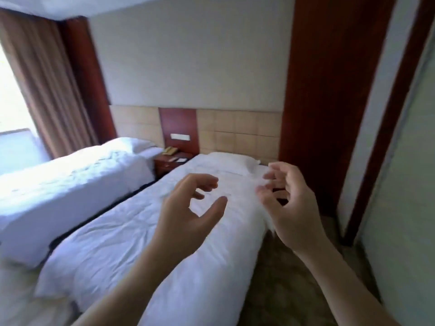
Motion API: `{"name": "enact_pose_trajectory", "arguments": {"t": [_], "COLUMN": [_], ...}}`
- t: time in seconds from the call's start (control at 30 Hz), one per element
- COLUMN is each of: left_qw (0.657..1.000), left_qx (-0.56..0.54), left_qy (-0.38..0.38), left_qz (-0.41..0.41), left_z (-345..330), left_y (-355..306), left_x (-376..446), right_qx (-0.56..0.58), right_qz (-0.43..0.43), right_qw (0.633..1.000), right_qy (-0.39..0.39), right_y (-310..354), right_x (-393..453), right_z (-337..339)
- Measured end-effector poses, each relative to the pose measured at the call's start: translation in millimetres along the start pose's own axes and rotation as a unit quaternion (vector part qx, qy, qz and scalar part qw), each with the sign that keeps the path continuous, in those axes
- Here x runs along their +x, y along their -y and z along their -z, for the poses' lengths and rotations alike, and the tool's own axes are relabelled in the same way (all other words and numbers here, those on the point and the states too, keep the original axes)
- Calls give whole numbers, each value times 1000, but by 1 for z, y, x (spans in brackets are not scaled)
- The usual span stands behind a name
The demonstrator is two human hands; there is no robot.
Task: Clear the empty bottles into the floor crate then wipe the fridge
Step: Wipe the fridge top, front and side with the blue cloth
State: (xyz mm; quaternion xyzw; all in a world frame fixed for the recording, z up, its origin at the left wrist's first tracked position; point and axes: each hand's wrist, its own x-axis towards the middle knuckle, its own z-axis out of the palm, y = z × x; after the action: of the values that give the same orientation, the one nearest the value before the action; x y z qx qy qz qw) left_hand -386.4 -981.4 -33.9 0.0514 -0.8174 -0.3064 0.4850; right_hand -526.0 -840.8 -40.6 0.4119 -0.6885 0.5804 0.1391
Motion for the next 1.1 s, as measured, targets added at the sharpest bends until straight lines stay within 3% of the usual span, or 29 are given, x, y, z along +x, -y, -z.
{"name": "enact_pose_trajectory", "arguments": {"t": [0.23,0.5,0.63,0.93,1.1], "left_qw": [956,867,838,813,808], "left_qx": [229,359,391,419,422], "left_qy": [-158,-308,-345,-374,-378], "left_qz": [93,156,160,154,160], "left_z": [215,380,419,441,469], "left_y": [-4,-29,-28,-22,7], "left_x": [-73,-153,-160,-155,-155], "right_qx": [228,347,375,409,409], "right_qz": [98,168,173,197,199], "right_qw": [949,865,850,813,811], "right_qy": [193,321,327,364,369], "right_y": [135,282,308,324,331], "right_x": [-29,-96,-107,-104,-102], "right_z": [-200,-338,-380,-406,-443]}}
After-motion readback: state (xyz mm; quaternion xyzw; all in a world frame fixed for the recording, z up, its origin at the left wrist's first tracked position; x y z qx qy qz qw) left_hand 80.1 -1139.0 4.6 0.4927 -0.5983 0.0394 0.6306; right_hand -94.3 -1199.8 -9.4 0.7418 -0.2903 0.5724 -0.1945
